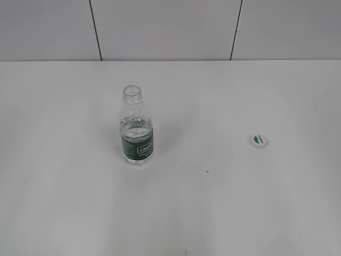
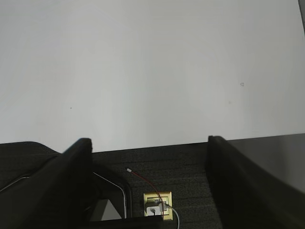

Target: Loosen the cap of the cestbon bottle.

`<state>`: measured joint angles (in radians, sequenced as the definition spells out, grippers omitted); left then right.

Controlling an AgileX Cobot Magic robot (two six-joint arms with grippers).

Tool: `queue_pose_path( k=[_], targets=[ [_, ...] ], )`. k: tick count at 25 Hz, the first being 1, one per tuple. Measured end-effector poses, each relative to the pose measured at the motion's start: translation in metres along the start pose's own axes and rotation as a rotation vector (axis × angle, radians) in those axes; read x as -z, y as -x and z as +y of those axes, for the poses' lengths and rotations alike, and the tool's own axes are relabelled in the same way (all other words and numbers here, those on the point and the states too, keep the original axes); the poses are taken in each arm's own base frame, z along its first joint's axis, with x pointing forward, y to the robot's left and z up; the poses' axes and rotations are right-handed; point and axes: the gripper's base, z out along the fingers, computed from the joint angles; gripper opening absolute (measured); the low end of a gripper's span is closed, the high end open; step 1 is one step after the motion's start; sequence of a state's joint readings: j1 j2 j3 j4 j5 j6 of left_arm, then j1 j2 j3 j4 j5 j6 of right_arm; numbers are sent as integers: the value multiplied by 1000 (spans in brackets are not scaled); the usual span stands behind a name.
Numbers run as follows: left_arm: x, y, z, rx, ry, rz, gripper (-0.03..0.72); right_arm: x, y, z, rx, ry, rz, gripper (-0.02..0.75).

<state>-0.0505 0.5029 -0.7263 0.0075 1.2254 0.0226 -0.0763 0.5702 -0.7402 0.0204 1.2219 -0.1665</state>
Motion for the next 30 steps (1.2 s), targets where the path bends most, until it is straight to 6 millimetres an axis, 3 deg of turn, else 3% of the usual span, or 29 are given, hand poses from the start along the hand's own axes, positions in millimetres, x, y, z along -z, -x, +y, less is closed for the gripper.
queue_pose_path(
  k=[9, 18, 22, 30],
  targets=[
    [-8, -43, -5, 36, -39, -44, 570, -17, -42, 6, -40, 2, 14, 562],
    [6, -60, -4, 32, -27, -221, 570, 4, -65, 10, -45, -33, -173, 562],
    [8, -65, -1, 23, 8, -336, 570, 14, -78, 3, -21, -148, -248, 562],
    [6, -68, 5, 4, 87, -389, 570, 16, -73, 7, -28, -113, -404, 562]
  ],
)
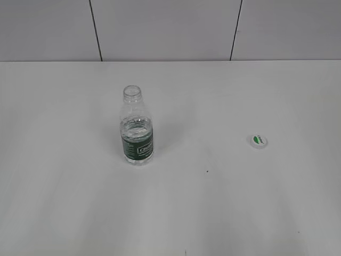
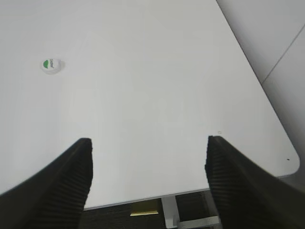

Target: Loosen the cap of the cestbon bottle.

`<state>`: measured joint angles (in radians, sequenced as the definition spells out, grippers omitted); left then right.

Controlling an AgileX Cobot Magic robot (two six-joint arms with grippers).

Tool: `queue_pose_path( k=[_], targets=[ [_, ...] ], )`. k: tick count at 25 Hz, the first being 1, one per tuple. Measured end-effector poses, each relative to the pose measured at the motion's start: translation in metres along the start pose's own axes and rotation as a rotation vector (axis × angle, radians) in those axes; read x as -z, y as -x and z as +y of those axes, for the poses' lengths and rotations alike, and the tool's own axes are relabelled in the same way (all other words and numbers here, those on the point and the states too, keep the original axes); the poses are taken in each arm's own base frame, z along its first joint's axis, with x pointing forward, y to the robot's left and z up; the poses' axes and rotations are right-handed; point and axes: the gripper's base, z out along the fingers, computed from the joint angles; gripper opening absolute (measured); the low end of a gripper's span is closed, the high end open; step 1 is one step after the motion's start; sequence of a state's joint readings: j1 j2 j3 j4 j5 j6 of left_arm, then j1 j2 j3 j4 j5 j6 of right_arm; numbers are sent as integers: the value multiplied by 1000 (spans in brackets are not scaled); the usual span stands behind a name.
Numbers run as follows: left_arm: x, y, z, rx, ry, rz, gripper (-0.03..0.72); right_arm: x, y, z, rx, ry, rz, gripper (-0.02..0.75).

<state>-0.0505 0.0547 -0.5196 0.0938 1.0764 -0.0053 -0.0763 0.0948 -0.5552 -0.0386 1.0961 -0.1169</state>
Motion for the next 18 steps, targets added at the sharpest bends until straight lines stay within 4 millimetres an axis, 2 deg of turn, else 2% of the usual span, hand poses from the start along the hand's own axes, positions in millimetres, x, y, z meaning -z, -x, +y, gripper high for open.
queue_pose_path(
  k=[5, 12, 18],
  targets=[
    [0, 0, 0, -1, 2, -4, 569, -7, -6, 4, 6, 37, 19, 562],
    [0, 0, 0, -1, 2, -5, 569, 5, -14, 5, 7, 25, -70, 562],
    [0, 0, 0, -1, 2, -7, 546, 5, -14, 5, 10, 30, -75, 562]
  ],
)
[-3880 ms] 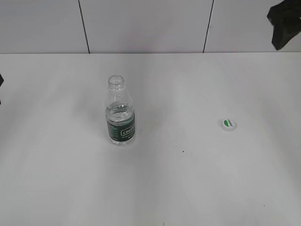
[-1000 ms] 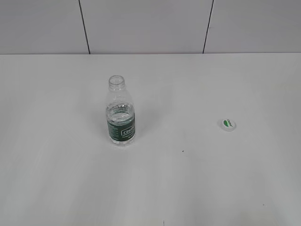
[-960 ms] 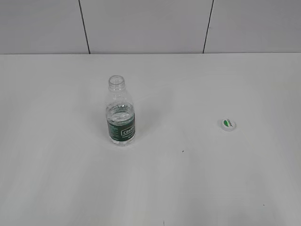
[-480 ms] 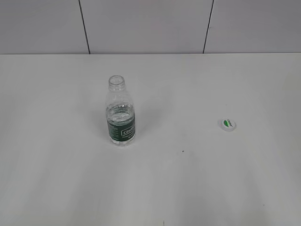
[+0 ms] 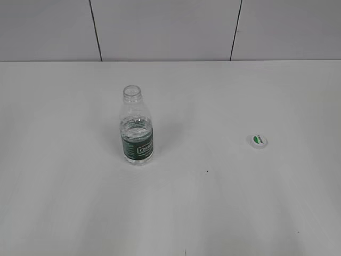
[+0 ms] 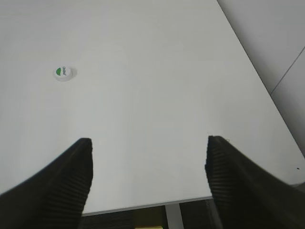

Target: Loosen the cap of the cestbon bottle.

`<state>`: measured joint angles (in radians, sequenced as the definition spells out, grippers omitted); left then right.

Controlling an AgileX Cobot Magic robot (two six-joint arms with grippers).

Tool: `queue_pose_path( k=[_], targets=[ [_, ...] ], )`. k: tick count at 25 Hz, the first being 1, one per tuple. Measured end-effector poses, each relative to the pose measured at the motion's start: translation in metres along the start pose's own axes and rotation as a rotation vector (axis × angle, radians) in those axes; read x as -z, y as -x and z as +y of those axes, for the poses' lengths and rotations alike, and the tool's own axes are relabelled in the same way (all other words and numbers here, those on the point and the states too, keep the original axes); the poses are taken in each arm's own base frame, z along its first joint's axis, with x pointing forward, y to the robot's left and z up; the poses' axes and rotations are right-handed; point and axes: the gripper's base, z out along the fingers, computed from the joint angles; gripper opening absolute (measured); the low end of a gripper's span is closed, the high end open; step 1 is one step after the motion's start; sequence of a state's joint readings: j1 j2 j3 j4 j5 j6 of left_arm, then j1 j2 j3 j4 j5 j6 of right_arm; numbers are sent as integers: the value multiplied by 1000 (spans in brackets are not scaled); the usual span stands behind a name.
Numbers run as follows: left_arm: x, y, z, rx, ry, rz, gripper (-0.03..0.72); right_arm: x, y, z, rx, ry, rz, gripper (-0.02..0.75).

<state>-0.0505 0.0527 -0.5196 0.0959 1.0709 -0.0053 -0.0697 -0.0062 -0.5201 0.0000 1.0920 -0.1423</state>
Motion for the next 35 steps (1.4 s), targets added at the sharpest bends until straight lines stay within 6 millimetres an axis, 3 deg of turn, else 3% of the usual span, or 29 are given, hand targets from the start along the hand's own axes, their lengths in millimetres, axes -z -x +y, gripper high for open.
queue_pose_path(
  k=[6, 35],
  targets=[
    [8, -5, 0, 5, 2, -57, 537, -1, -1, 0, 13, 24, 0, 563],
    [8, -5, 0, 5, 1, -58, 531, -1, -1, 0, 17, 33, -2, 563]
  ],
)
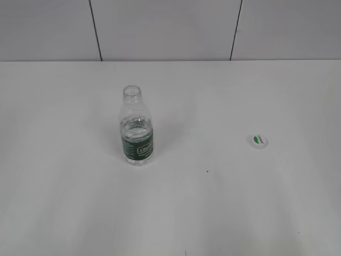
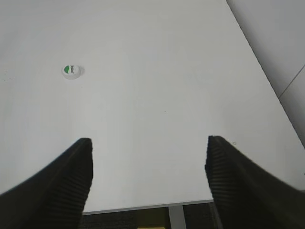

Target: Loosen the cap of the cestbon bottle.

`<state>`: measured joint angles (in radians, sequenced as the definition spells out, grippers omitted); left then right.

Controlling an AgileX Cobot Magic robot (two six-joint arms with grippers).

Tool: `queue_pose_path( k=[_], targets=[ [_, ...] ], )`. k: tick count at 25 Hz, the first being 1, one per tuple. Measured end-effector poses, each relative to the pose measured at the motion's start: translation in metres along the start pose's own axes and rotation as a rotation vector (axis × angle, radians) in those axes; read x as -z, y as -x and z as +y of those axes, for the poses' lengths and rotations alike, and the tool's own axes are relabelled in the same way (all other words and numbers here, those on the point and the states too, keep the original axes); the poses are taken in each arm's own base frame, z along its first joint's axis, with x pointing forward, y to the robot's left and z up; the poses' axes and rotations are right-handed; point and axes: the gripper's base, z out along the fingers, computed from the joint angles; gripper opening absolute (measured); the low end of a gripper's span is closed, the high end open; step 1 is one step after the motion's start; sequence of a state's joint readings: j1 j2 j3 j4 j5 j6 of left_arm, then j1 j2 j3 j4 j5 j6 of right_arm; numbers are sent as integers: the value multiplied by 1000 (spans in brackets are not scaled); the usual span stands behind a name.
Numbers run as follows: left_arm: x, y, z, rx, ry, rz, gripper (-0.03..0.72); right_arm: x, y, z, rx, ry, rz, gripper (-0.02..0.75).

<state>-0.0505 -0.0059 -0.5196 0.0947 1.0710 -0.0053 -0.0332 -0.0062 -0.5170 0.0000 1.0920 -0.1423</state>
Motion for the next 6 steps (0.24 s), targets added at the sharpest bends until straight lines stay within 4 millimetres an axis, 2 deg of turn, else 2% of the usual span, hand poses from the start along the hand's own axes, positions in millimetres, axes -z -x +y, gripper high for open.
queue_pose_path(
  k=[6],
  targets=[
    [0, 0, 0, 0, 0, 0, 526, 0, 0, 0, 0, 0, 0, 563]
  ],
)
